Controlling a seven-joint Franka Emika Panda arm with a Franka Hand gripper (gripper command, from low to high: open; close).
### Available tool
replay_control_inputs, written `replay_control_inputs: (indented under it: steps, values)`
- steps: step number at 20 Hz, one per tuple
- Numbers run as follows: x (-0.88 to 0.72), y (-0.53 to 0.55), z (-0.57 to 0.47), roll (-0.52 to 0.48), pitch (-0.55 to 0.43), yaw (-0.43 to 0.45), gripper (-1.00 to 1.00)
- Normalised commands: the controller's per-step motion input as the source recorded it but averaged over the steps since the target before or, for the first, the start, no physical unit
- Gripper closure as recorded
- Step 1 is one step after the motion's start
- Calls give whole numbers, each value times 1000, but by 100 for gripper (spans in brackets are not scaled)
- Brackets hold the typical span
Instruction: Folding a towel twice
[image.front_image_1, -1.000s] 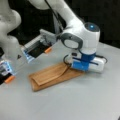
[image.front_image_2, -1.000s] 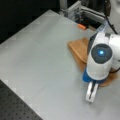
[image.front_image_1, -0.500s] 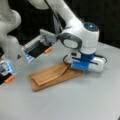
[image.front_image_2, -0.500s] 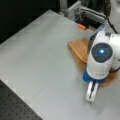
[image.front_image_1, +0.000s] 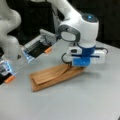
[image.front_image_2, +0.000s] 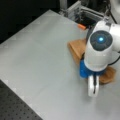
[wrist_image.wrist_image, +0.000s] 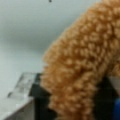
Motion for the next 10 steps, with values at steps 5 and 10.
replay_control_inputs:
  steps: [5,10]
  values:
    - [110,-114,357,192,265,48,100]
    - [-17,-249,417,263,327,171,100]
